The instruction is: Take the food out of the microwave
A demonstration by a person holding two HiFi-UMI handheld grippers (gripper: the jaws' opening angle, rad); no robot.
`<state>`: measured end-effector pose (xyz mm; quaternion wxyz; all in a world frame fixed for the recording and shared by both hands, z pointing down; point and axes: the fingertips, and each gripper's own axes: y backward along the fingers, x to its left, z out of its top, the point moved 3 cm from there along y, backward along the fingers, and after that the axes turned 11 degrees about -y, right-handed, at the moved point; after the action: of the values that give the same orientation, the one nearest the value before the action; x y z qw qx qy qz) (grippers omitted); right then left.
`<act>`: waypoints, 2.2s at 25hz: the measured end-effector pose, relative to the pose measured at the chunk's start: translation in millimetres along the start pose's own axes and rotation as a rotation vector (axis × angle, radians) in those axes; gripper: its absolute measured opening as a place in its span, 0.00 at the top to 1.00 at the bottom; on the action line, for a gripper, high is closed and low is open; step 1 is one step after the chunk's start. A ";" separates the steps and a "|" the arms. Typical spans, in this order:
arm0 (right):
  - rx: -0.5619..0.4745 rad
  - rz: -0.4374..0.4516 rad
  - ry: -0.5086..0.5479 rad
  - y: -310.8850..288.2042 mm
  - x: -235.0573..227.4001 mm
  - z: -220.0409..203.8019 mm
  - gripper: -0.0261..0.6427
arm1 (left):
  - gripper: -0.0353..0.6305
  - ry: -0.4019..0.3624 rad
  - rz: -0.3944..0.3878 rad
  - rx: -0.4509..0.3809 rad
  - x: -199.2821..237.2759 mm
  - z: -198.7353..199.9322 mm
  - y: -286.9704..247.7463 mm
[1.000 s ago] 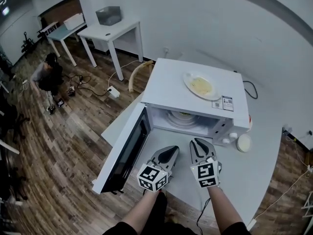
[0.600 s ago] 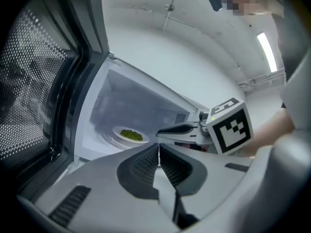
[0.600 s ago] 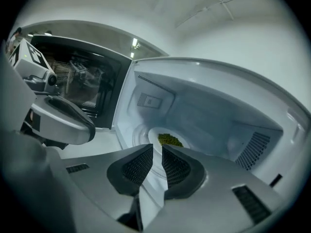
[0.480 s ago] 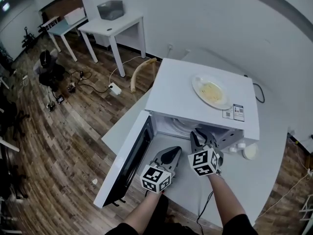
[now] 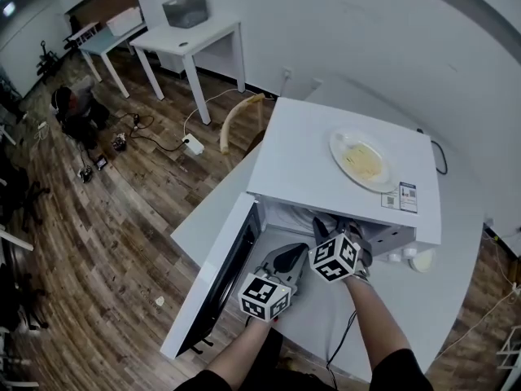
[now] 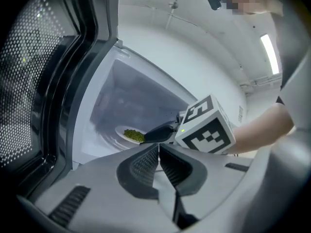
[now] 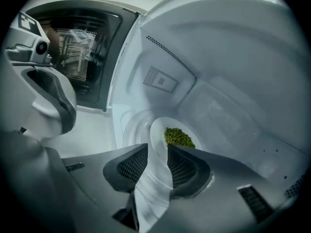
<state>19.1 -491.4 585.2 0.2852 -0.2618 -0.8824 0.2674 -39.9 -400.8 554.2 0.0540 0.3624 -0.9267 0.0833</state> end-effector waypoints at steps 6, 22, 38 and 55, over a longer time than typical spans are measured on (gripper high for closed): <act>0.003 -0.002 -0.001 -10.4 -2.8 4.8 0.80 | 0.93 0.013 -0.002 -0.004 5.4 -1.2 1.3; -0.099 0.031 0.051 24.7 15.8 -13.1 0.88 | 0.93 0.107 -0.034 0.076 -0.2 -16.1 -8.0; -0.181 0.032 0.006 77.9 28.2 -27.7 0.88 | 0.75 0.474 -0.081 0.075 -4.7 -24.7 -28.8; -0.210 0.127 0.089 92.3 65.2 -34.3 0.88 | 0.77 0.855 -0.120 -0.017 0.3 -40.2 -29.3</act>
<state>24.1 -373.9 575.4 0.2775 -0.3570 -0.8738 0.1792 -18.6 -414.5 597.1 0.4408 0.3480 -0.7990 0.2149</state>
